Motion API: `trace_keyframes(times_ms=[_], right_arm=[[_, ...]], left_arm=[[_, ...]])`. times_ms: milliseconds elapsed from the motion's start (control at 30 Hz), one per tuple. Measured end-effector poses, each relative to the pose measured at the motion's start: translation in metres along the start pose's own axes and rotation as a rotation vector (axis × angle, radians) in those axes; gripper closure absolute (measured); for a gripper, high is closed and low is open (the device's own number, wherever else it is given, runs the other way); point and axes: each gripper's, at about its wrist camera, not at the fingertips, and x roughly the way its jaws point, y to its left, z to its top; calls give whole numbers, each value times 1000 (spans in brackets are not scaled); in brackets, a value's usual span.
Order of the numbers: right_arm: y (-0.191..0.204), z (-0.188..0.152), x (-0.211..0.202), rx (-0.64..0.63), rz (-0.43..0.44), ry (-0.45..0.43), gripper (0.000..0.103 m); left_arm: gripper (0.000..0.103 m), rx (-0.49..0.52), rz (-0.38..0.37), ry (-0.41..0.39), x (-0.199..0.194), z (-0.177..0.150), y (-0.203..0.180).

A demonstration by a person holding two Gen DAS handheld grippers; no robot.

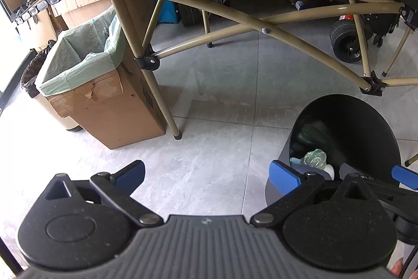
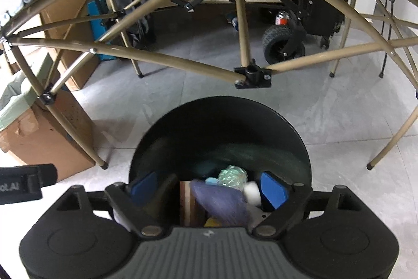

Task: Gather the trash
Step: 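Move the right gripper over the bin and open it to drop the cloth, then raise both tools back to the table and close the left gripper on the lilac towel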

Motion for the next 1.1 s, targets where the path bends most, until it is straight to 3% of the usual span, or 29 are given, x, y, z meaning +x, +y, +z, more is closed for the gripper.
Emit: trace_keyframes(times_ms=[400, 600, 1100], right_arm=[[-2, 0, -2, -10, -6, 7, 5], [-9, 3, -18, -5, -14, -10, 5], [-56, 9, -124, 21, -12, -242, 0]], left_arm=[[0, -6, 1, -6, -1, 0, 0], [0, -26, -17, -46, -16, 3, 3], [0, -62, -123, -265, -84, 6, -7]])
